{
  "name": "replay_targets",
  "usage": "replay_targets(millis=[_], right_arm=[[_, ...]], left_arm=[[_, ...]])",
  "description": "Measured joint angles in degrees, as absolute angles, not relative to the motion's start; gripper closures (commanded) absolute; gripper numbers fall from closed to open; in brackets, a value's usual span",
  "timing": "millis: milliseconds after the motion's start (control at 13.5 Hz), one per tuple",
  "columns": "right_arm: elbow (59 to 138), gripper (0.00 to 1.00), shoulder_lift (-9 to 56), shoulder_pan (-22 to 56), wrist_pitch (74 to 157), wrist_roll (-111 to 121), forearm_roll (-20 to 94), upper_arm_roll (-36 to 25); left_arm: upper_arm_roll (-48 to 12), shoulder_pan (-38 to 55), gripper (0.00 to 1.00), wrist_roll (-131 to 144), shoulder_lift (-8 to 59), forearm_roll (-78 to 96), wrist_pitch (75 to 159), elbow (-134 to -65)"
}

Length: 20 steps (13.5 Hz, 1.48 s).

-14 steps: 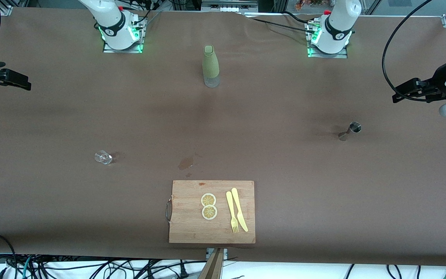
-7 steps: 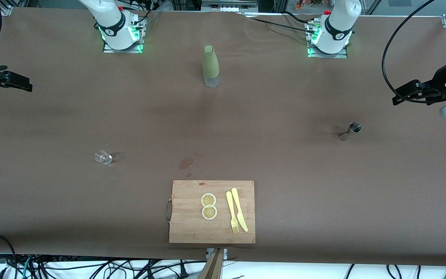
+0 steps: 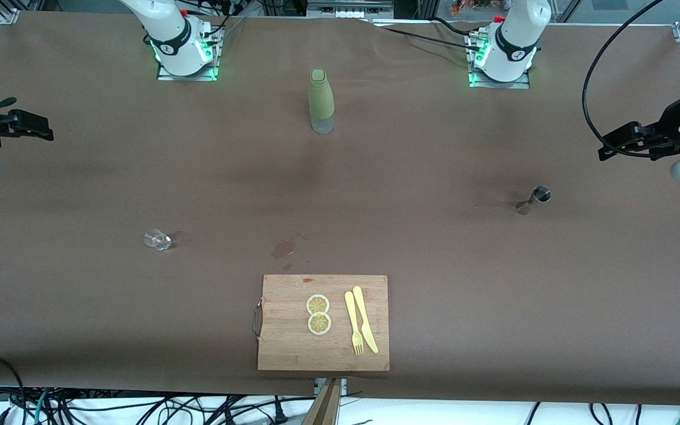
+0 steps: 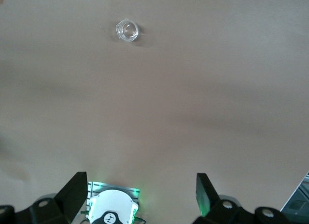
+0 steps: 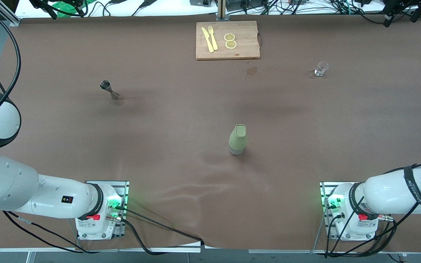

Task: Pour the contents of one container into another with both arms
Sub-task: 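Lower the left gripper to the jigger while the right gripper reaches the glass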

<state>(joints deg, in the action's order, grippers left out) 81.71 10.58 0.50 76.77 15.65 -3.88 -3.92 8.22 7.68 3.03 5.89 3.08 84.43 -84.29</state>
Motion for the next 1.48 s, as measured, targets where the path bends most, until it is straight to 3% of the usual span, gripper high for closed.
replay_targets(millis=[222,815,1481], right_arm=[[81.7,0.0,12.5,0.4,77.7,20.2,-3.9,-3.9],[81.7,0.0,16.5,-2.0,81.8,40.1,-3.8,-3.9],[81.8,0.0,24.4,-7.2,88.7,57.4,7.5,-3.9]], left_arm=[[8.4,7.2,0.0,0.1,6.1,3.1,85.3,-85.2],[9.2,-2.9,0.0,-37.4,10.7,7.7,96.9,-92.2],[9.5,-15.6,0.0,-85.2,31.3,34.3,101.1,-92.9]])
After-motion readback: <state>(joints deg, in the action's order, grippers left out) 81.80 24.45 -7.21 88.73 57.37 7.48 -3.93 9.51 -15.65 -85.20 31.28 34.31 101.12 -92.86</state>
